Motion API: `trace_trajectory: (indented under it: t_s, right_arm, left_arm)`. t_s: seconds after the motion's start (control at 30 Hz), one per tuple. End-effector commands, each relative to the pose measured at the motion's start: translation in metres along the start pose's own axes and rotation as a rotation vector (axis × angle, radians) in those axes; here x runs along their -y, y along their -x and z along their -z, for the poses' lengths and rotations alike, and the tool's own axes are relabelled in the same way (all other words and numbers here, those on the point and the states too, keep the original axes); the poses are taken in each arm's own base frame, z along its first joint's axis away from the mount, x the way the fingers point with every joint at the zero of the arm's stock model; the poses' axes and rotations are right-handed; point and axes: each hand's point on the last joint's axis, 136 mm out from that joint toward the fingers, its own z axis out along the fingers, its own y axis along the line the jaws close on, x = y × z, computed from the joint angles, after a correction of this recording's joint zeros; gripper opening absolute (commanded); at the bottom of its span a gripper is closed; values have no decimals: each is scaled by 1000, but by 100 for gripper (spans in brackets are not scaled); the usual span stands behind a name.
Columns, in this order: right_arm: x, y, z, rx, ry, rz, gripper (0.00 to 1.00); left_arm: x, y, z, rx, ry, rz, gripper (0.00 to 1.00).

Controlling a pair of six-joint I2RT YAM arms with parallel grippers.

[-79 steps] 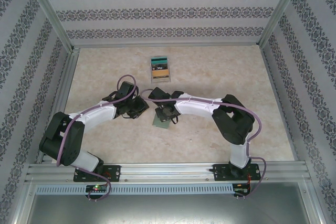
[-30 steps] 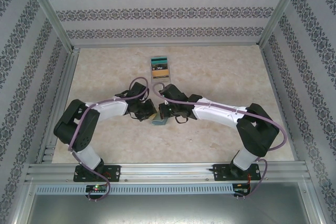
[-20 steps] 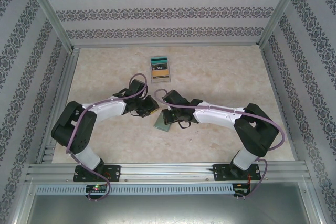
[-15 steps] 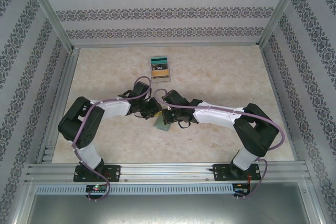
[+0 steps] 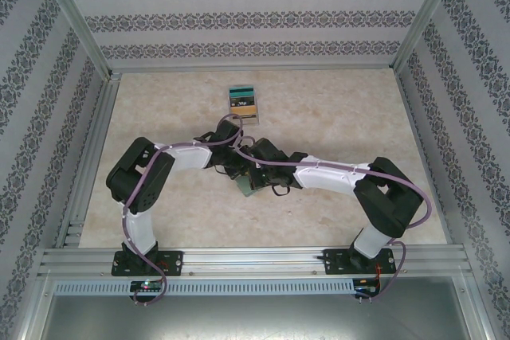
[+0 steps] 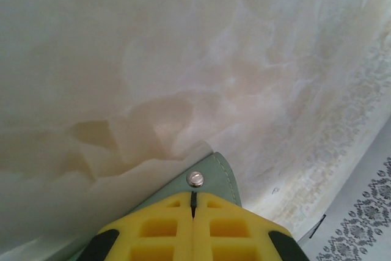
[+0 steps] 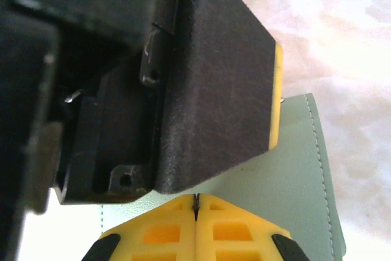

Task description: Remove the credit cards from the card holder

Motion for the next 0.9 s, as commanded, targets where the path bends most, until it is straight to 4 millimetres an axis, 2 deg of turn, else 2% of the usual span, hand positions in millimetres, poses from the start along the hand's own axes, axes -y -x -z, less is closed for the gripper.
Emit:
trace_trajectory:
  t_s: [0.0,0.2,0.47,0.6,0.63,0.77,0.8,0.87]
  right_arm:
    - [-3,8,16,53,6,-5,0]
    - [4,12,36,95,-13,-13,0]
    - [19,2,50,105,-41,-25,0]
    - [21,-3,47,84,-49,-45,0]
    - [20,-4,46,81,-50,-52,12]
    - [19,-9,38,60,-61,-111,31]
    - [22,-12,35,49,-67,-136,33]
    - [26,-17,29,29,-78,-177,45]
  left_arm:
    - [-96,-20,-20,-46,354,56,0]
    - [-123,-25,-28,-63,439,65,0]
    - [-130,-28,-33,-69,448,61,0]
    - [-99,-17,-20,-10,342,31,0]
    - [-87,-12,-12,17,302,29,1]
    - [-43,8,29,126,153,16,18]
    - [-38,12,40,154,138,8,20]
    - [-35,17,56,192,137,-5,23]
